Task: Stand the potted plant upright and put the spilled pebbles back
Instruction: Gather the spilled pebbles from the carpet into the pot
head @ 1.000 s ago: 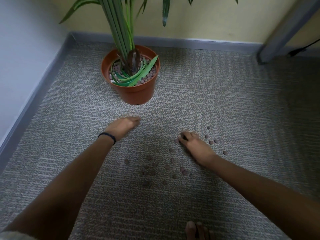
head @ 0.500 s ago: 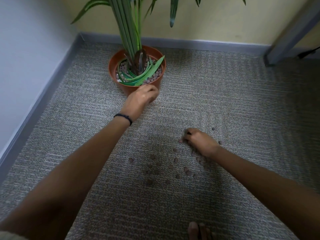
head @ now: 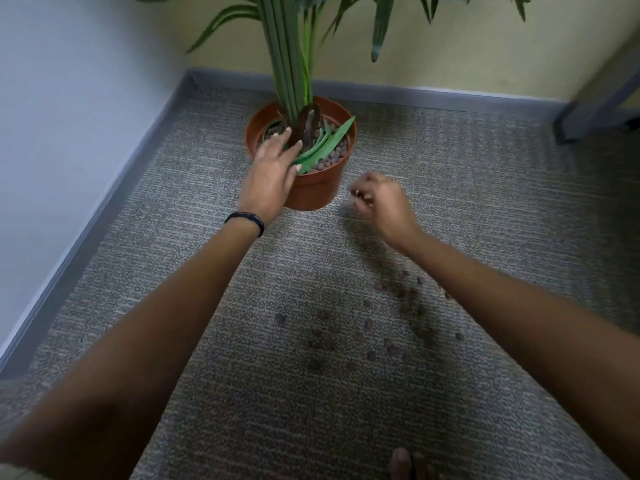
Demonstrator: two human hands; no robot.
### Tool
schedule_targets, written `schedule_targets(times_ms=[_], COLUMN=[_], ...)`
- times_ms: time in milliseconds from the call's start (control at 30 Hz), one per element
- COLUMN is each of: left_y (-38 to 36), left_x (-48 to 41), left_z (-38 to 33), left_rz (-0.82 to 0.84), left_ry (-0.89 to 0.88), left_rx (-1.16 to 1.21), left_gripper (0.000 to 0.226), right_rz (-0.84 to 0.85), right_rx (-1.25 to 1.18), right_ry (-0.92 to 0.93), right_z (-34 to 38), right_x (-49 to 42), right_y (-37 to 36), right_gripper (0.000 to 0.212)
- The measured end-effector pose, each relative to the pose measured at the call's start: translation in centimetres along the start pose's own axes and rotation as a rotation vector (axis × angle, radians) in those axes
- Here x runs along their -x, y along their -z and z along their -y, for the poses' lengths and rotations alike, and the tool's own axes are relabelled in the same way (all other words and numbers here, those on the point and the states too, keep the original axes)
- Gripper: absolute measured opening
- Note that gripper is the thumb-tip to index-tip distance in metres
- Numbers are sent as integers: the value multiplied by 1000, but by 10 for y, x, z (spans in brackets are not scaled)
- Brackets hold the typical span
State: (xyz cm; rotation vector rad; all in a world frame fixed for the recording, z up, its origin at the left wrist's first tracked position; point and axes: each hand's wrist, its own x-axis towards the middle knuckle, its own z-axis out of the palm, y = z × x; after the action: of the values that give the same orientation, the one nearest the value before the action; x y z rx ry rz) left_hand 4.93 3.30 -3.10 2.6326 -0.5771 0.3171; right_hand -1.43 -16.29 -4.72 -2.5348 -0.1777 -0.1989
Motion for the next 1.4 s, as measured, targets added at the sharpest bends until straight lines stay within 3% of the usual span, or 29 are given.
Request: schedule_targets(times_ms=[100,200,400,533,633,767,900,1033,1167,1267,1400], left_y=[2,-4,-21,-38,-49,-67,-73,-74,-71,-63,-57], left_x=[21,47,90,118,138,159,160,162,158,150,146], left_z=[11,20,24,18,10,1,-1,1,0,5,0], left_rz=[35,147,467,722,885,998,982,904,941,970,989], left_ry=[-243,-461,-573,-834,-973,-1093,-1101,-1072,-1052,-985,-946], left_rx=[-146,-201,-158,-234,-152,-187,-206,-185,-201,-199,-195], left_gripper=[39,41,37,43,55,72,67,47,52,63,54], right_rz=[-120,-101,86,108,168,63,-71,251,540,620,654], right_rx=[-96,-45,151,180,245,198,122,241,365,364,303], right_ry=[-49,5,46,33,78,155,111,43,-39,-102,9], right_z=[22,41,50,48,47,39,22,-9,-37,-46,-47], right_x=[-34,-57,-73,-74,-72,-52,0,63,110,139,163], right_y=[9,11,-3,-5,-5,-2,-16,-37,-46,-50,-51], right_gripper=[25,26,28,25,27,30,40,44,55,62,63])
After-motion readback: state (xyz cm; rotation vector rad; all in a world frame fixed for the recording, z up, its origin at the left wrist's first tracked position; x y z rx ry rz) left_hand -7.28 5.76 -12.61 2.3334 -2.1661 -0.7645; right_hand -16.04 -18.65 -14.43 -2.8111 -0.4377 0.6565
